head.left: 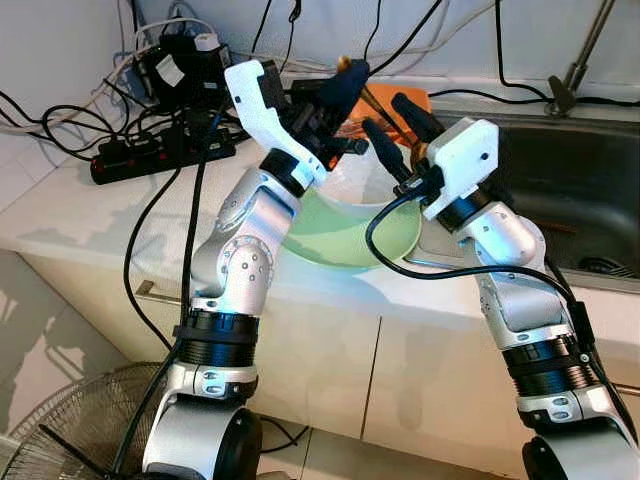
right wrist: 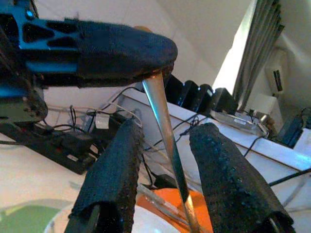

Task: Kitchen organization

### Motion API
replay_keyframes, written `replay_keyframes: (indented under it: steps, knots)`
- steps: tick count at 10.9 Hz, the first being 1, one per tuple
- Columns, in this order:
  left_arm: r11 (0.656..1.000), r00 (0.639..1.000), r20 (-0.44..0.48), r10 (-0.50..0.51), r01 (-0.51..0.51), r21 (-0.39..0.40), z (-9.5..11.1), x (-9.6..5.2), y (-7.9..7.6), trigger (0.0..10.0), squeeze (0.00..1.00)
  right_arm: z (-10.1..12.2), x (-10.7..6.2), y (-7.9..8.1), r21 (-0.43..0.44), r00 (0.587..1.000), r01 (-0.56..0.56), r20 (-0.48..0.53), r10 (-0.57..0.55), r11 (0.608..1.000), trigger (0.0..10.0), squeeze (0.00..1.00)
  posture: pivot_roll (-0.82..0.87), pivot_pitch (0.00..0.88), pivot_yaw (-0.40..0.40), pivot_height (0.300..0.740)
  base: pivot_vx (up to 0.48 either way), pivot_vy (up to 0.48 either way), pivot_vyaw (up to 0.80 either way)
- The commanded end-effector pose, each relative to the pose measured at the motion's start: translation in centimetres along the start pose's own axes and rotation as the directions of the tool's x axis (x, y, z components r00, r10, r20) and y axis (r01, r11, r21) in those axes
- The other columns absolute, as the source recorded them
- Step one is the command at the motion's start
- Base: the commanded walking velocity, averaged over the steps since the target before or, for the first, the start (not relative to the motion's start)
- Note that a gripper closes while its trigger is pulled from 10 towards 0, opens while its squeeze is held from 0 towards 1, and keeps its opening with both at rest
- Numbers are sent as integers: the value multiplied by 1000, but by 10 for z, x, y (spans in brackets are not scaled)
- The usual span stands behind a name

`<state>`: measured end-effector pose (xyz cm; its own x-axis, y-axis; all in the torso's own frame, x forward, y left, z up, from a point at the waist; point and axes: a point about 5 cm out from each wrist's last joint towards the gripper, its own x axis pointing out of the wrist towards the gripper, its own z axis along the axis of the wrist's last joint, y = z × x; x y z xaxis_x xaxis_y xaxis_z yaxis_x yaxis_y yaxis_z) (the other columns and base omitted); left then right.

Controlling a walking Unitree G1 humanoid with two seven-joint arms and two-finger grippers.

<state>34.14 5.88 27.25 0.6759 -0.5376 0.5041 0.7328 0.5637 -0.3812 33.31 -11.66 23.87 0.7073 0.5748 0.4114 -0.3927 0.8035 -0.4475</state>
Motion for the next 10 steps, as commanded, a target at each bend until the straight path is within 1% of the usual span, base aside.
replay_keyframes:
  steps: [1, 5, 6, 7, 10]
  knots:
    - [1000, 1000, 6, -25, 25, 11, 4, -1, -3, 10000, 0, 1, 3, -1, -7, 1000, 7, -2, -7, 1000, 10000, 0, 61, 0, 96, 740, 0, 0, 0]
    - [999, 999, 1, -35, 35, 7, 4, -2, -4, 10000, 0, -12, 3, -6, -53, 994, 64, -85, -69, 997, 10000, 0, 65, 0, 94, 740, 0, 0, 0]
    - [999, 999, 1, -34, 34, 8, 4, -2, -4, 10000, 0, -15, 2, -9, -57, 990, 87, -105, -93, 995, 6157, 0, 65, 0, 94, 740, 0, 0, 0]
    - [999, 999, -1, -33, 33, 8, 3, -2, -3, 10000, 0, -17, 2, -11, -71, 988, 97, -115, -104, 993, 0, 0, 65, 0, 94, 740, 0, 0, 0]
    - [1000, 1000, -2, -31, 31, 7, 3, -3, -3, 10000, 0, -18, 2, -13, -81, 984, 118, -122, -128, 990, 0, 0, 63, 0, 95, 740, 0, 0, 0]
